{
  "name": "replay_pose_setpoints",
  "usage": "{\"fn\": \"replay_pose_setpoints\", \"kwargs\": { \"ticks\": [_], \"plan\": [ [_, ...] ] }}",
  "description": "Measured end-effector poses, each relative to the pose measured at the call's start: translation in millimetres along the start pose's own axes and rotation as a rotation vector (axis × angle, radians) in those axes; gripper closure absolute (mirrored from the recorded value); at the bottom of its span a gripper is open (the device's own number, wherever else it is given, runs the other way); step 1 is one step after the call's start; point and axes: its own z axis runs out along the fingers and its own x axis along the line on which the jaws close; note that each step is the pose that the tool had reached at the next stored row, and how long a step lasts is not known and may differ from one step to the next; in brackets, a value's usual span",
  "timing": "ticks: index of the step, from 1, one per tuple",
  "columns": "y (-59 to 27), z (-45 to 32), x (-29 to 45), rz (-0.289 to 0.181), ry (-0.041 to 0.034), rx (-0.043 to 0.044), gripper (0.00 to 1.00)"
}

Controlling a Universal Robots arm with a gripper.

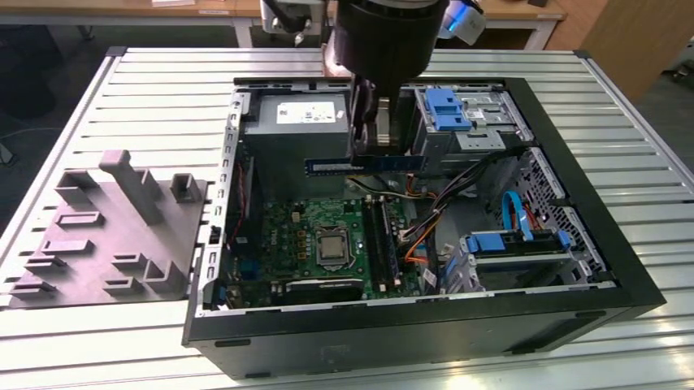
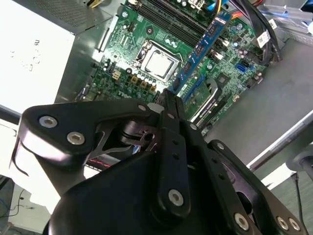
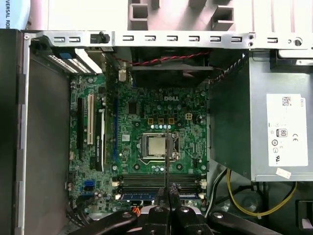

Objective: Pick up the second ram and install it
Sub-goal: 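Pick up the second ram and move it above second insertion slot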

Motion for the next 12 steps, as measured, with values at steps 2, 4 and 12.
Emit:
{"fn": "replay_pose_setpoints", "kwargs": {
  "ticks": [2, 4, 12],
  "plan": [
    [-0.2, 3.5, -0.1, 0.000, -0.0001, -0.0001, 0.88],
    [-0.4, 7.0, -0.1, 0.000, -0.0002, -0.0001, 0.88],
    [-1.0, 20.4, 0.1, -0.003, -0.0094, -0.0003, 0.88]
  ]
}}
